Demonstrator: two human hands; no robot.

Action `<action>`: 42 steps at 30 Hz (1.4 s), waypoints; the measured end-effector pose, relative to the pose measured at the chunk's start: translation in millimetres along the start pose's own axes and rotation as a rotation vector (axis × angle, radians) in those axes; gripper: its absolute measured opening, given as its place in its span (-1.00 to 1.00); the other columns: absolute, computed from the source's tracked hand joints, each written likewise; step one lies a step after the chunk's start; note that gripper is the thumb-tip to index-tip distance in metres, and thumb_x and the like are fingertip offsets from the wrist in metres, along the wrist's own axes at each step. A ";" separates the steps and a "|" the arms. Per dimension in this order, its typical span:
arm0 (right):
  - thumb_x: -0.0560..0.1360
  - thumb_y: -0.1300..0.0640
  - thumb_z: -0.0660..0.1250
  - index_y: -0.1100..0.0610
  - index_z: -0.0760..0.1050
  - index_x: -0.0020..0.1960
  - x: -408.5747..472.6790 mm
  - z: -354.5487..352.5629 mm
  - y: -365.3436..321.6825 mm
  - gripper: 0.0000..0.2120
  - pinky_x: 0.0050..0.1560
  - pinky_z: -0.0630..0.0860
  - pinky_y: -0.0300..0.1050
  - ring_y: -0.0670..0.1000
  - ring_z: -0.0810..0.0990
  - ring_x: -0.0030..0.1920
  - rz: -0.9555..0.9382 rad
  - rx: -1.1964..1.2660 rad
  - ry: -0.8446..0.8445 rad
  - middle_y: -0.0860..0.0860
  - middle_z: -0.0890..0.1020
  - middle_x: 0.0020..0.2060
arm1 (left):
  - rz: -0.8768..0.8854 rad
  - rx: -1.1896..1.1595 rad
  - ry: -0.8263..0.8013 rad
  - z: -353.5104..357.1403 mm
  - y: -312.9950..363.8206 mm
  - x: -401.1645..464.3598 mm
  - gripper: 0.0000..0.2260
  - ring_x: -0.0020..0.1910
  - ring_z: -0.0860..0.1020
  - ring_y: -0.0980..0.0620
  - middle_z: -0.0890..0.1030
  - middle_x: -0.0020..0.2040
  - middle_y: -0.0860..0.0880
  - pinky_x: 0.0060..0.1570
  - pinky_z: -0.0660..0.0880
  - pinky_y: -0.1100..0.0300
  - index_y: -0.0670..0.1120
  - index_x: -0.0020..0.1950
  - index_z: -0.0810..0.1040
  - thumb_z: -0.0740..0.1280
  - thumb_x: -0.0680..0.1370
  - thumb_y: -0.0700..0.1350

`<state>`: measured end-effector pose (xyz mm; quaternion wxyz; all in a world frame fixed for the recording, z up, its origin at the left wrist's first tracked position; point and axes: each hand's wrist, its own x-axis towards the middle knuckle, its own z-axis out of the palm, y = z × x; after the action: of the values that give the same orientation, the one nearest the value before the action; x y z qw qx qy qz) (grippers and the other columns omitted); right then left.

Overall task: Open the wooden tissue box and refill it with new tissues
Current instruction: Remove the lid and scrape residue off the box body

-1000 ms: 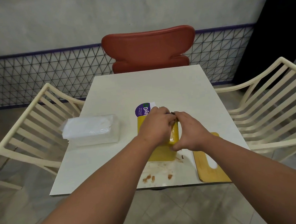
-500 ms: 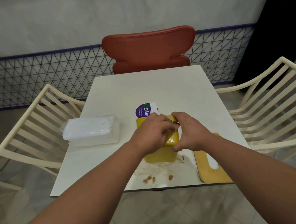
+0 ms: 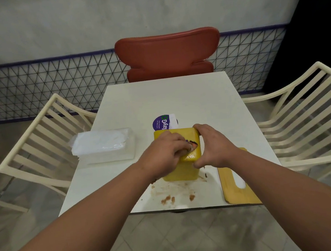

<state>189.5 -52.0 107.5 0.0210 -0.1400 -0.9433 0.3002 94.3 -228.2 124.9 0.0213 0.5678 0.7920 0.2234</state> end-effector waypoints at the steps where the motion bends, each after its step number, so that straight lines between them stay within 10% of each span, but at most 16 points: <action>1: 0.09 -0.05 0.59 0.05 0.16 0.49 -0.3 0.2 -0.1 0.07 0.12 0.36 -0.20 -0.03 0.38 0.28 0.002 0.007 -0.001 -0.07 0.34 0.32 | 0.056 -0.014 -0.031 -0.7 1.9 -6.8 -0.77 0.00 0.46 -0.02 0.61 0.05 0.05 0.02 0.44 0.11 0.02 0.10 0.65 0.24 0.55 -0.05; 29: 0.09 0.03 0.59 0.08 0.21 0.45 -0.1 -1.1 -2.1 0.01 0.03 0.31 -0.24 -0.02 0.41 0.20 -0.012 0.027 -0.003 -0.08 0.36 0.21 | 0.099 0.025 0.068 11.4 20.3 -14.7 -0.72 -0.12 0.48 -0.05 0.61 -0.02 0.00 -0.12 0.46 0.17 -0.02 0.08 0.65 0.18 0.52 -0.08; 38: 0.11 -0.02 0.62 0.06 0.12 0.50 -5.7 -2.3 -3.9 0.10 0.13 0.35 -0.18 -0.03 0.37 0.26 -0.012 0.030 -0.011 -0.06 0.32 0.31 | -0.536 0.025 0.319 -12.3 -23.6 -4.0 -0.78 0.12 0.46 -0.06 0.58 0.07 -0.03 0.05 0.34 0.20 -0.03 0.17 0.62 0.24 0.60 -0.10; 42: 0.11 -0.01 0.62 0.06 0.12 0.51 -4.9 -2.2 -4.6 0.10 0.12 0.35 -0.19 -0.03 0.36 0.26 -0.002 0.028 -0.007 -0.06 0.31 0.33 | -0.415 0.100 0.255 -1.2 -2.2 17.5 -0.75 0.13 0.42 -0.08 0.58 0.10 -0.03 0.05 0.35 0.15 0.00 0.19 0.61 0.22 0.59 -0.12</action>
<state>193.2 -55.7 112.2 0.0199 -0.1374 -0.9393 0.3137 85.8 -213.3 129.0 -0.0615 0.3607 0.8979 0.2448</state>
